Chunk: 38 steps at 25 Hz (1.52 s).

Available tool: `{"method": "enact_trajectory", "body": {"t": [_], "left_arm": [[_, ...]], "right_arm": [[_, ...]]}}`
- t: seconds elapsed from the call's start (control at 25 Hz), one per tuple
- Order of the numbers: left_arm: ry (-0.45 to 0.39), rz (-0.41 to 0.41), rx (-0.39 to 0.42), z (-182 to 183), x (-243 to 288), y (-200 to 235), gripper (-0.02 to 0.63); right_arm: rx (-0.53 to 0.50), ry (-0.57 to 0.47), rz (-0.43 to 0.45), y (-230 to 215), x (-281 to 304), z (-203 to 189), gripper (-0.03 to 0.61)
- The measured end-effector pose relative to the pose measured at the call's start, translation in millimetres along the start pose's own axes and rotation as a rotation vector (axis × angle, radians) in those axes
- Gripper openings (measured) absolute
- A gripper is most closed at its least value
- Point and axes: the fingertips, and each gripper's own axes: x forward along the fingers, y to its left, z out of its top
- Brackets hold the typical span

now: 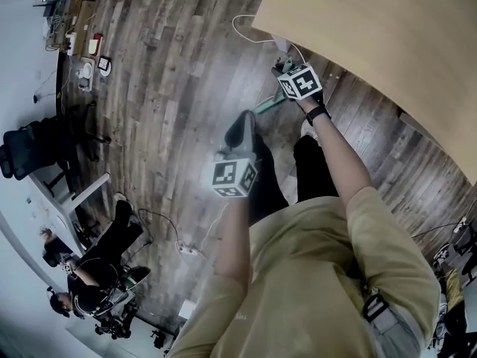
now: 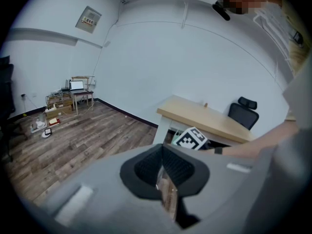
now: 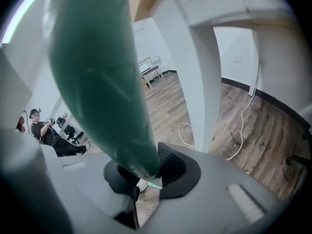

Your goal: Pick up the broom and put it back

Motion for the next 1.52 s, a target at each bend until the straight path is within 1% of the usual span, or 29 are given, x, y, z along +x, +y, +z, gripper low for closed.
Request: {"method": "enact_trajectory", "body": {"t": [0.2,0.24,0.32,0.44,0.48,0.52,0.64,0.68,0.72,0.76,0.88,1.0,1.04,1.08,1.16,1.24,1.32,1.44,1.52], "left_arm": [[0.000,0.024,-0.020,-11,-5,17,0.002],[0.000,0.028,-0.025,-14,-7,19,0.002],[0.001,0.036,-0.033,-18,-12,24,0.002],[-0.003,0.044,-0.038,-19,-17,33,0.002],[-0.005,0.046,-0.040,-20,-17,35,0.002],[-0.007,0.047,-0.042,-20,-16,38,0.002],[-0.012,0.044,-0.048,-20,-15,40,0.002],[-0.013,0.043,-0.048,-19,-16,40,0.002],[-0.013,0.042,-0.049,-18,-17,41,0.002],[-0.014,0.041,-0.050,-17,-17,41,0.002],[-0.012,0.037,-0.053,-14,-20,43,0.002],[-0.012,0.026,-0.049,-5,-20,41,0.002],[-0.014,0.018,-0.044,1,-19,38,0.002],[-0.014,0.008,-0.039,8,-20,34,0.002],[-0.014,-0.017,-0.028,24,-27,22,0.002],[-0.030,-0.044,-0.010,46,-36,9,0.002],[-0.077,-0.066,0.029,78,-42,-2,0.002],[-0.159,-0.084,0.082,129,-54,-16,0.002],[-0.215,-0.082,0.096,160,-63,-22,0.002]], "right_arm": [[0.047,-0.017,-0.009,-17,28,32,0.058],[0.060,-0.022,-0.006,-18,32,36,0.068],[0.090,-0.022,-0.004,-22,39,41,0.136],[0.132,-0.019,-0.018,-26,45,45,0.207],[0.139,-0.022,-0.026,-27,46,45,0.245],[0.143,-0.028,-0.034,-28,47,44,0.262],[0.159,-0.045,-0.050,-32,46,37,0.264],[0.170,-0.048,-0.051,-32,46,35,0.290],[0.180,-0.052,-0.051,-31,45,34,0.345],[0.187,-0.058,-0.050,-30,43,32,0.384],[0.190,-0.083,-0.042,-22,28,25,0.426],[0.196,-0.086,-0.058,-10,0,11,0.428],[0.194,-0.079,-0.074,-3,-14,7,0.403],[0.191,-0.072,-0.088,7,-29,4,0.357],[0.184,-0.084,-0.095,38,-67,2,0.334],[0.171,-0.139,-0.114,70,-110,12,0.290],[0.137,-0.233,-0.164,90,-155,40,0.233],[0.054,-0.378,-0.233,110,-216,101,0.194],[-0.030,-0.471,-0.258,123,-253,146,0.128]]}}
